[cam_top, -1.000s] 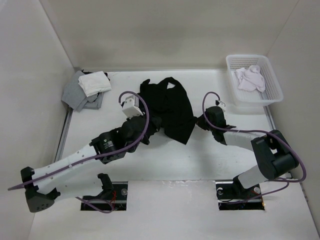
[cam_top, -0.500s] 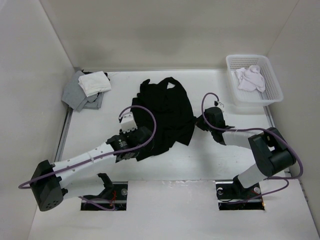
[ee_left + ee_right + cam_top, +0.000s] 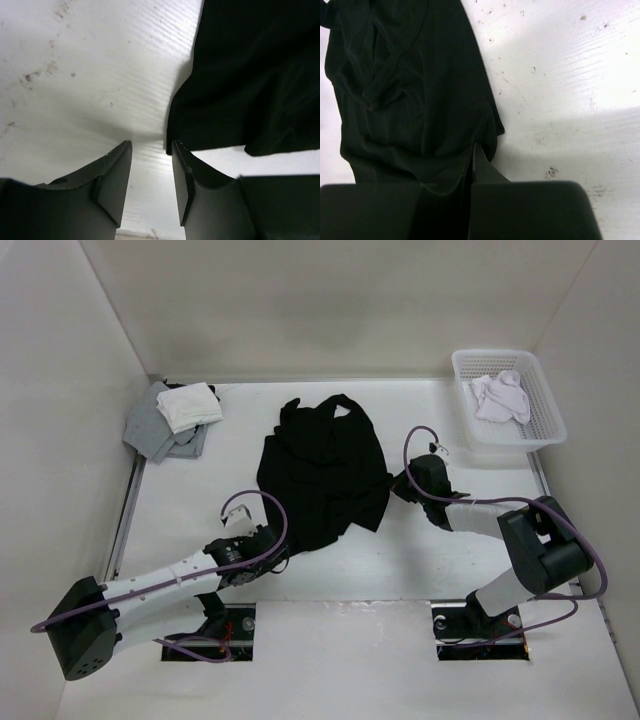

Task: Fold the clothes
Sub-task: Flatten the tank top out

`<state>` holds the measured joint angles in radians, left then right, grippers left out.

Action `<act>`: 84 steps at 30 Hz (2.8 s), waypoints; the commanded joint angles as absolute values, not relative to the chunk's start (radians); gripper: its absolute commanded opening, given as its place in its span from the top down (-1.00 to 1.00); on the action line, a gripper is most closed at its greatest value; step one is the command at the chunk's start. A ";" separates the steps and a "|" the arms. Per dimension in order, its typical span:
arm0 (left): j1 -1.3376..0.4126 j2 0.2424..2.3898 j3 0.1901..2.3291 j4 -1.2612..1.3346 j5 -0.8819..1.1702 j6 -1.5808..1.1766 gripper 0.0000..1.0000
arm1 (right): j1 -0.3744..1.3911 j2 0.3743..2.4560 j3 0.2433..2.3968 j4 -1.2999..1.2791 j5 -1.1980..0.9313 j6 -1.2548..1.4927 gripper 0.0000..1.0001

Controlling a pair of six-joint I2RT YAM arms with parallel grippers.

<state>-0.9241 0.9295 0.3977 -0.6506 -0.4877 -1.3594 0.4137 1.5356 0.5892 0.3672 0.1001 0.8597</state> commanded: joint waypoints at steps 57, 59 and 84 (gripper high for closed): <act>-0.432 0.575 0.253 0.003 -0.238 -0.900 0.92 | 0.984 1.428 0.639 -0.221 0.446 1.084 0.22; -0.429 0.560 0.242 0.003 -0.226 -0.902 0.92 | 0.995 1.453 0.678 -0.276 0.466 1.094 0.23; -0.346 0.398 0.440 -0.119 -0.147 -0.867 0.95 | 1.209 0.995 0.851 -0.789 0.834 1.180 1.00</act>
<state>-0.3531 0.4580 0.3012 -0.1181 -0.1493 -0.8864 1.1488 1.1606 0.7597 -0.6083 0.6674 1.1584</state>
